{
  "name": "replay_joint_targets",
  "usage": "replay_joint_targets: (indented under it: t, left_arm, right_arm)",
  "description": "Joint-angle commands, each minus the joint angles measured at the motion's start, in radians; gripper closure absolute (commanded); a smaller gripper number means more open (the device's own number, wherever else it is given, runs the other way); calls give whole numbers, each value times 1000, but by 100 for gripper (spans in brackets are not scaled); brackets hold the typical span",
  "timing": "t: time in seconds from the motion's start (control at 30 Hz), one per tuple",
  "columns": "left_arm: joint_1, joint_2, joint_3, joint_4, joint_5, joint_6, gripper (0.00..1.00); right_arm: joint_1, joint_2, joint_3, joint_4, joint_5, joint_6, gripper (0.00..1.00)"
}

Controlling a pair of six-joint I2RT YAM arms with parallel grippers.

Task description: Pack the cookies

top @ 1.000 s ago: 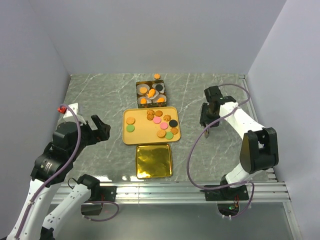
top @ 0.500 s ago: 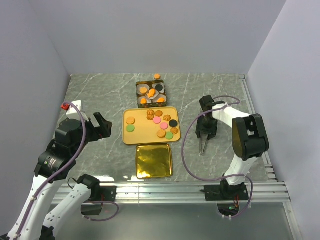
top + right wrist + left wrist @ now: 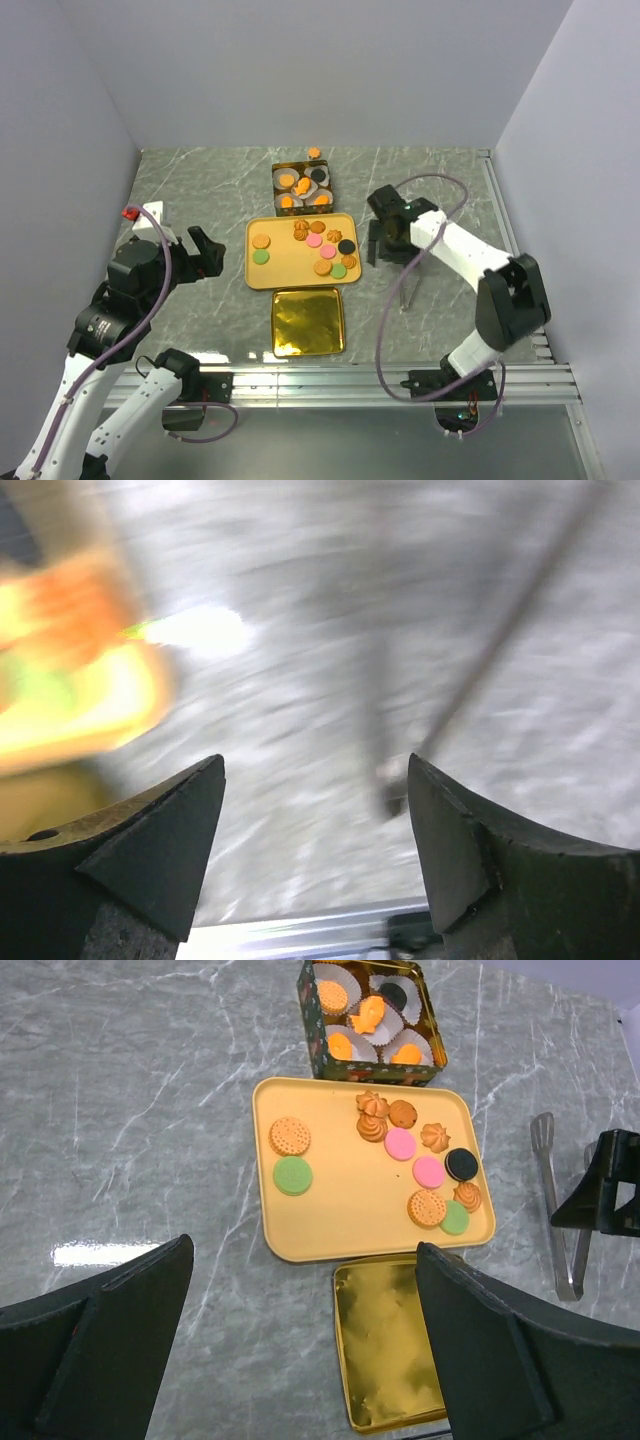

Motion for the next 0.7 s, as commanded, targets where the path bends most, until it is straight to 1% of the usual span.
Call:
replay_joint_targets:
  t: [0.0,0.03,0.1,0.17,0.3,0.5,0.57,0.67]
  left_arm:
    - [2,-17,-8,56,34,23,0]
    - [1,-20,-13,63,33,25,1]
    - [-8,-34,-17,72,30,19,1]
    - [-24,-40,-25,82,30,17,0]
    - [-36,-22,-31,89,41,8,0]
    - [-37,32,-49,99,47,-25,1]
    - [-37,51,-48,95,59,-33,1]
    - [-36,68,-40,83,55,-49,1]
  right_arm:
    - [129,-120,41,-16,-65,67,20]
    - [174,-132,18,6,-99,95,20]
    - [208,-148,-13,69,-162,142,20]
    - [239,-140,-51,122,-187,153,21]
    - [271,-61,-65,155,-237,100,26]
    - [281,48,-88,210,-299,23,34]
    - [287,61,-112,260,-337,12,34]
    - [285,119,-105,273,-360,-21,40]
